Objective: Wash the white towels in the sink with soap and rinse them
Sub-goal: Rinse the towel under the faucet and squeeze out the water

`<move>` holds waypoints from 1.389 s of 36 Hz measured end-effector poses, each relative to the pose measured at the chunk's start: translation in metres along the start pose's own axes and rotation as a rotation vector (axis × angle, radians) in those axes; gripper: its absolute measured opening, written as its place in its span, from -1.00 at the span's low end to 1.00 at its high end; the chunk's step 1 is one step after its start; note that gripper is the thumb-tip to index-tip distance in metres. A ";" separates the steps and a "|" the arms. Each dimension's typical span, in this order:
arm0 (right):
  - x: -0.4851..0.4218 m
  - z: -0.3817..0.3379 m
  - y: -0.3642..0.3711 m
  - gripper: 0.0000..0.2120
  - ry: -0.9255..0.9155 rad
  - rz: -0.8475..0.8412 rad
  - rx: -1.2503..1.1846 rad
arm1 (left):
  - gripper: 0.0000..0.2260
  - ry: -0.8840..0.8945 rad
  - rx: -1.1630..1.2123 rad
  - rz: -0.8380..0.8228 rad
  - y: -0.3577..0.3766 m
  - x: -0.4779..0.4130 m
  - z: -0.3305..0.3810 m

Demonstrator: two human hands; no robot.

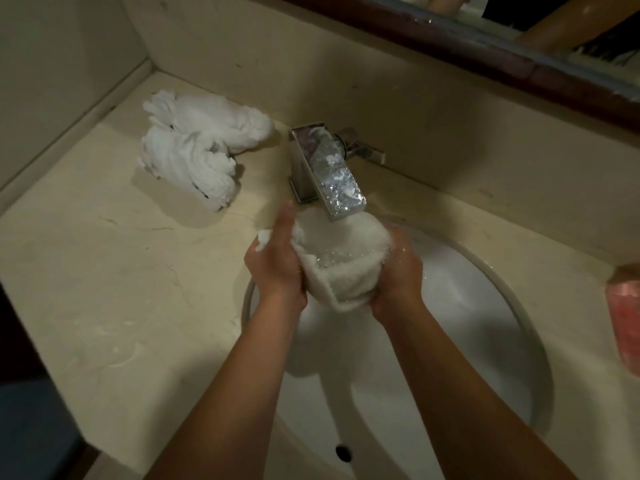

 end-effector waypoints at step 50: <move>0.006 -0.013 0.001 -0.54 -0.210 0.021 0.137 | -0.76 0.046 0.000 0.062 0.003 0.018 -0.014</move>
Point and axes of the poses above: each hand's wrist, its own x-axis away from the middle knuckle, its own y-axis out of the palm, z = x × y, the point moved 6 cm from there along -x, towards the middle knuckle, and after that the axes turned 6 degrees about x, right-handed, at the moved point
